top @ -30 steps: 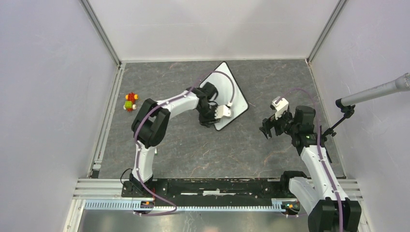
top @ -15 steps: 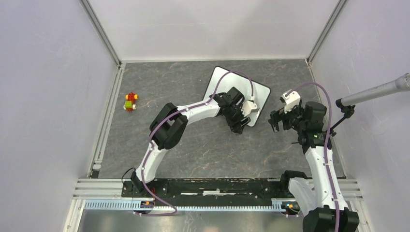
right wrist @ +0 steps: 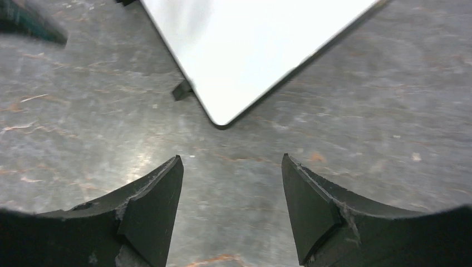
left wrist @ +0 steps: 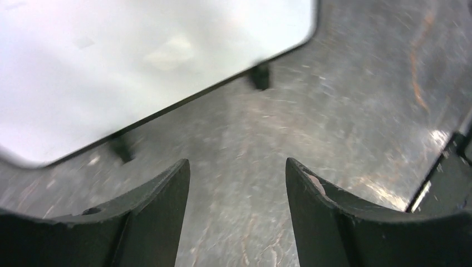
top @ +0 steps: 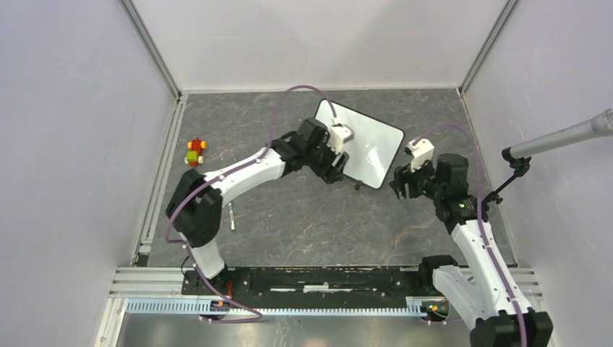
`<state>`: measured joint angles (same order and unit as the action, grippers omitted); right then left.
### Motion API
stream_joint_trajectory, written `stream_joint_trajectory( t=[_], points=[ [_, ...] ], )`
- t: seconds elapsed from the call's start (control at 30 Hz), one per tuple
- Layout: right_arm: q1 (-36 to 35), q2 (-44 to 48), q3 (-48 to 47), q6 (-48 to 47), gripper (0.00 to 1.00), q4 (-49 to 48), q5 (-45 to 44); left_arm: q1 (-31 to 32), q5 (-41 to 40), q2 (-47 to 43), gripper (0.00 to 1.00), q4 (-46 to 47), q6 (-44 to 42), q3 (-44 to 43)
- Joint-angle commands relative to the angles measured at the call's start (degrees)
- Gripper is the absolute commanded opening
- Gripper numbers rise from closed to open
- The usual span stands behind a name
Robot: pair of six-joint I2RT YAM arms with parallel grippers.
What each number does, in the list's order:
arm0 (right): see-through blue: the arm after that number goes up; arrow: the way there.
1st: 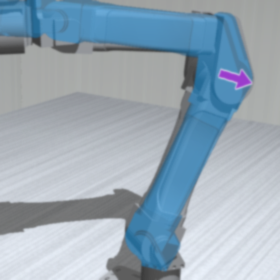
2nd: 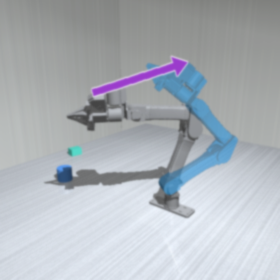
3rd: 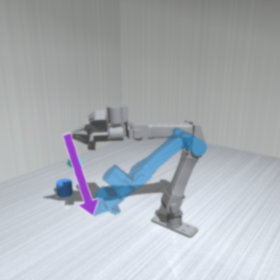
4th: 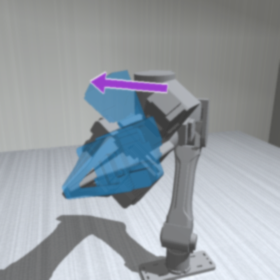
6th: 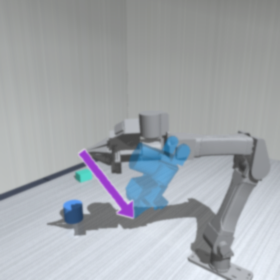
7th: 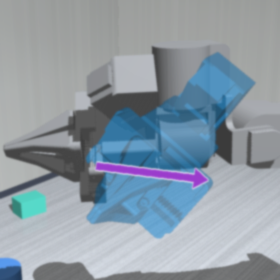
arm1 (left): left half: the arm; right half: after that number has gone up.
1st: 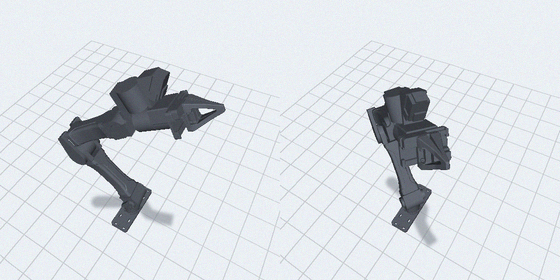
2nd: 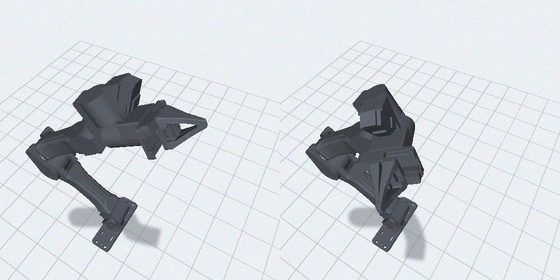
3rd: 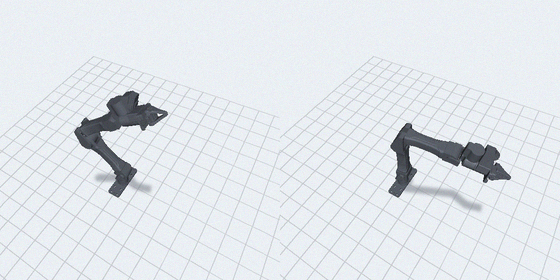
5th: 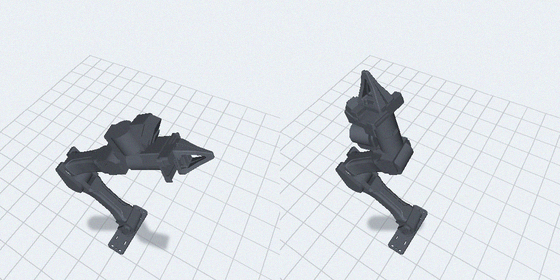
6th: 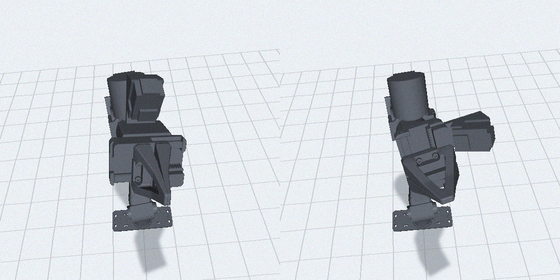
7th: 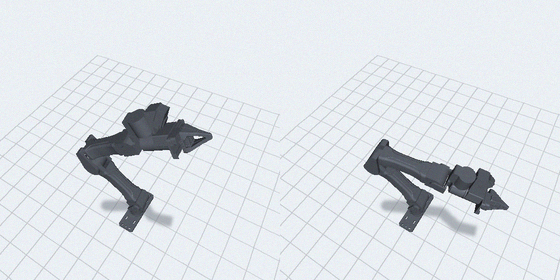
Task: Write a sentence on the whiteboard
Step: Move the whiteboard to the center of the board.
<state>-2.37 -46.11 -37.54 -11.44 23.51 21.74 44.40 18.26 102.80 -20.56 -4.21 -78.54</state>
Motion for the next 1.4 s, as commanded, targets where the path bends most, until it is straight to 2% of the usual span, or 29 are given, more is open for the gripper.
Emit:
stream_joint_trajectory(
  t=[0.0, 0.07, 0.2, 0.27, 0.37, 0.6, 0.8, 1.1, 1.37],
  points=[
    [-9.80, -2.34, 0.84, 10.70, 0.70, -3.35, -11.72, -4.87, -13.59, -6.15, 0.70, 3.10, 11.68, 3.92],
    [-14.11, -4.13, 1.23, 14.83, 0.71, -4.49, -15.92, -6.53, -21.04, -8.27, 0.70, 2.73, 15.28, 4.90],
    [-22.62, -8.44, 2.07, 20.60, 0.74, -7.14, -21.24, -10.10, -26.30, -12.36, 0.72, 4.39, 20.15, 7.49],
    [-25.07, -11.09, 1.37, 22.91, 0.71, -8.10, -25.00, -11.53, -28.92, -13.80, 0.73, 5.99, 21.69, 8.93],
    [-28.16, -14.70, 0.53, 26.32, 0.65, -9.81, -29.49, -13.11, -30.68, -15.02, 0.73, 7.36, 22.49, 10.06],
    [-33.65, -23.91, -2.93, 31.84, 0.63, -10.95, -36.46, -15.48, -30.71, -16.18, 0.76, 8.62, 23.43, 11.54],
    [-34.81, -30.36, -7.19, 35.70, 0.59, -10.34, -41.53, -15.90, -31.54, -18.08, 0.77, 9.72, 23.47, 13.78],
    [-35.16, -39.11, -11.07, 40.52, 0.58, -9.86, -44.42, -16.88, -30.27, -21.44, 0.78, 11.08, 24.35, 15.64],
    [-35.11, -44.62, -13.09, 42.25, 0.49, -9.60, -46.78, -17.33, -30.48, -23.81, 0.79, 12.38, 24.72, 17.02]
  ],
)
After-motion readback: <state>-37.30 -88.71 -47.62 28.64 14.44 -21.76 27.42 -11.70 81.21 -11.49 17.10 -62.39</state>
